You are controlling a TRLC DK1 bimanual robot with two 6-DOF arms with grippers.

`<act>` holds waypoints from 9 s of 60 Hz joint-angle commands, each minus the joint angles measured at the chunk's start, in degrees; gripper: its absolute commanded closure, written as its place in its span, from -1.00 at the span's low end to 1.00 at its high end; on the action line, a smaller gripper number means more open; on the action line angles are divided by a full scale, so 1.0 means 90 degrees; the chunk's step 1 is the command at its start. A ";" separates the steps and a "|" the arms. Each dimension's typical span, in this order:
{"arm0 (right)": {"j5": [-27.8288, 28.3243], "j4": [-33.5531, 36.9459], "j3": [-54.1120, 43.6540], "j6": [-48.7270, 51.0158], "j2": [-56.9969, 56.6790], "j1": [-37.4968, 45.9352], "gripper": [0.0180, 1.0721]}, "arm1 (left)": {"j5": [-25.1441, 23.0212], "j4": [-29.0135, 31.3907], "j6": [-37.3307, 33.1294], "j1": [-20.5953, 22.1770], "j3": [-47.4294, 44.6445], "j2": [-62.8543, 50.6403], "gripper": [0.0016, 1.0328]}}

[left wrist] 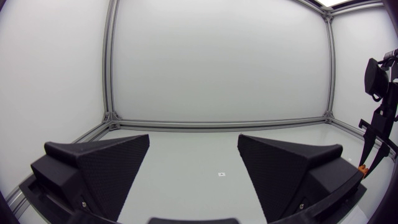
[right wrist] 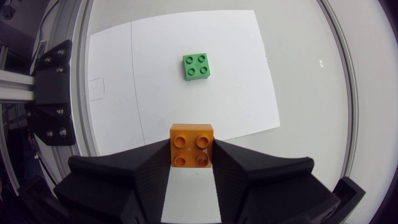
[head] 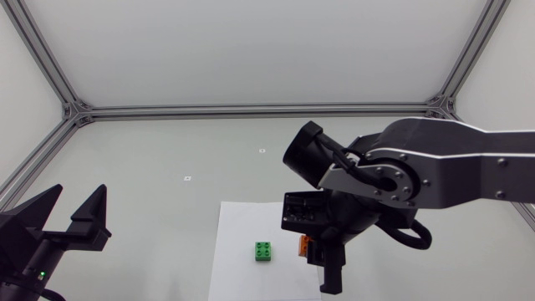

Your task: Pick up the orange 2x2 brick with the right arm and stack it on top of the green 2x2 brick in the center

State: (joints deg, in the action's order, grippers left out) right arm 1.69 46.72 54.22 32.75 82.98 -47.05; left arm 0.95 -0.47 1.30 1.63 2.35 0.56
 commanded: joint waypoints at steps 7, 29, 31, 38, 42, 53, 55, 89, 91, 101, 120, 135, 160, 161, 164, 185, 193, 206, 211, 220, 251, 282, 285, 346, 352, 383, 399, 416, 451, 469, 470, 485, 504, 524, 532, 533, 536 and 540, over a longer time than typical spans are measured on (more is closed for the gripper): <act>0.0046 -0.0113 0.0704 -0.0124 0.0790 -0.0368 0.88 | -0.0018 0.0072 -0.0037 -0.0005 -0.0261 0.0036 -0.92; 0.0124 -0.0220 0.1613 0.0228 0.2020 -0.0739 0.88 | -0.0018 0.0072 -0.0037 -0.0005 -0.0261 0.0036 -0.92; 0.0124 -0.0220 0.1652 0.0287 0.2069 -0.0769 0.88 | -0.0018 0.0072 -0.0037 -0.0005 -0.0261 0.0036 -0.92; 0.0095 -0.0211 0.1740 0.0492 0.2294 -0.0778 0.88 | -0.0018 0.0072 -0.0037 -0.0005 -0.0261 0.0036 -0.92; 0.0095 -0.0211 0.1808 0.0589 0.2401 -0.0739 0.88 | -0.0018 0.0072 -0.0037 -0.0005 -0.0261 0.0036 -0.92; 0.0124 -0.0181 0.1876 0.0833 0.2509 -0.0612 0.88 | -0.0018 0.0072 -0.0037 -0.0005 -0.0261 0.0036 -0.92; 0.0124 -0.0162 0.1906 0.0863 0.2528 -0.0583 0.88 | -0.0018 0.0072 -0.0037 -0.0005 -0.0261 0.0036 -0.92; 0.0310 -0.0074 0.1925 0.1068 0.2714 -0.0358 0.88 | -0.0018 0.0072 -0.0037 -0.0005 -0.0261 0.0036 -0.92; 0.0310 -0.0074 0.1915 0.1068 0.2704 -0.0368 0.88 | -0.0018 0.0072 -0.0037 -0.0005 -0.0261 0.0036 -0.92; 0.0339 -0.0093 0.1837 0.1068 0.2714 -0.0417 0.88 | -0.0018 0.0072 -0.0037 -0.0005 -0.0261 0.0036 -0.92; 0.0349 -0.0162 0.1749 0.1019 0.2753 -0.0446 0.88 | -0.0018 0.0072 -0.0037 -0.0005 -0.0261 0.0036 -0.92; 0.0339 -0.0240 0.1701 0.1019 0.2792 -0.0476 0.88 | -0.0018 0.0072 -0.0037 -0.0005 -0.0261 0.0036 -0.92; 0.0310 -0.0318 0.1662 0.1009 0.2889 -0.0495 0.88 | -0.0018 0.0072 -0.0037 -0.0005 -0.0261 0.0036 -0.92; 0.0310 -0.0308 0.1662 0.1009 0.2899 -0.0495 0.88 | -0.0018 0.0072 -0.0037 -0.0005 -0.0261 0.0036 -0.92; 0.0300 -0.0318 0.1662 0.1009 0.2899 -0.0495 0.88 | -0.0018 0.0072 -0.0037 -0.0005 -0.0261 0.0036 -0.92; 0.0251 -0.0357 0.1662 0.0999 0.3007 -0.0534 0.88 | -0.0018 0.0072 -0.0037 -0.0005 -0.0261 0.0036 -0.92; 0.0144 -0.0357 0.1642 0.0980 0.3026 -0.0554 0.88 | -0.0018 0.0072 -0.0037 -0.0005 -0.0261 0.0036 -0.92; -0.0247 -0.0308 0.1622 0.0794 0.3075 -0.0730 0.88 | -0.0018 0.0072 -0.0037 -0.0005 -0.0261 0.0036 -0.92; -0.0335 -0.0269 0.1662 0.0765 0.3173 -0.0759 0.88 | -0.0018 0.0072 -0.0037 -0.0005 -0.0261 0.0036 -0.92; -0.0364 -0.0142 0.1759 0.0765 0.3378 -0.0730 0.88 | -0.0018 0.0072 -0.0037 -0.0005 -0.0261 0.0036 -0.92; 0.0261 -0.0289 0.1525 0.0746 0.3231 -0.0505 0.88 | -0.0018 0.0072 -0.0037 -0.0005 -0.0261 0.0036 -0.92; -0.0354 -0.0240 0.1730 0.0501 0.3593 -0.0603 0.88 | -0.0018 0.0072 -0.0037 -0.0005 -0.0261 0.0036 -0.92; -0.0286 -0.0240 0.1730 0.0531 0.3593 -0.0564 0.88 | -0.0018 0.0072 -0.0037 -0.0005 -0.0261 0.0036 -0.92; -0.0100 -0.0445 0.1788 0.0345 0.3300 -0.0515 0.28 | -0.0018 0.0072 -0.0037 -0.0005 -0.0261 0.0036 -0.92; -0.0100 -0.0445 0.1818 0.0335 0.3300 -0.0525 0.14 | -0.0018 0.0072 -0.0037 -0.0005 -0.0261 0.0036 -0.92; -0.0071 -0.0377 0.1759 0.0414 0.3251 -0.0544 0.06 | -0.0018 0.0072 -0.0037 -0.0005 -0.0261 0.0036 -0.92; -0.0042 -0.0435 0.1769 0.0443 0.3231 -0.0544 0.06 | -0.0018 0.0072 -0.0037 -0.0005 -0.0261 0.0036 -0.92; -0.0022 -0.0494 0.1701 0.0580 0.3241 -0.0505 0.37 | -0.0018 0.0072 -0.0037 -0.0005 -0.0261 0.0036 -0.92; -0.0022 -0.0396 0.1496 0.0833 0.3036 -0.0378 0.37 | -0.0018 0.0072 -0.0037 -0.0005 -0.0261 0.0036 -0.92; -0.0012 -0.0435 0.1525 0.0775 0.3075 -0.0456 0.37 | -0.0018 0.0072 -0.0037 -0.0005 -0.0261 0.0036 -0.92; -0.0003 -0.0425 0.1525 0.0765 0.3075 -0.0466 0.37 | -0.0018 0.0072 -0.0037 -0.0005 -0.0261 0.0036 -0.92; 0.0007 -0.0445 0.1603 0.0667 0.3104 -0.0525 0.37 | -0.0018 0.0072 -0.0037 -0.0005 -0.0261 0.0036 -0.92; 0.0017 -0.0455 0.1652 0.0580 0.3036 -0.0593 0.37 | -0.0018 0.0072 -0.0037 -0.0005 -0.0261 0.0036 -0.92; 0.0007 -0.0494 0.1671 0.0570 0.3075 -0.0564 0.37 | -0.0018 0.0072 -0.0037 -0.0005 -0.0261 0.0036 -0.92; -0.0012 -0.0484 0.1681 0.0570 0.3075 -0.0564 -0.08 | -0.0018 0.0072 -0.0037 -0.0005 -0.0261 0.0036 -0.92; -0.0012 -0.0484 0.1681 0.0570 0.3075 -0.0564 -0.13 | -0.0018 0.0072 -0.0037 -0.0005 -0.0261 0.0036 -0.92; -0.0012 -0.0484 0.1691 0.0541 0.3075 -0.0573 -0.24 | -0.0018 0.0072 -0.0047 -0.0005 -0.0261 0.0036 -0.92; -0.0012 -0.0484 0.1710 0.0531 0.3075 -0.0573 -0.34 | -0.0018 0.0072 -0.0037 -0.0005 -0.0261 0.0036 -0.92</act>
State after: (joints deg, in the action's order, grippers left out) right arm 1.67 42.15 70.02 38.59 110.10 -51.70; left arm 0.95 -0.47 1.30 1.63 2.35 0.56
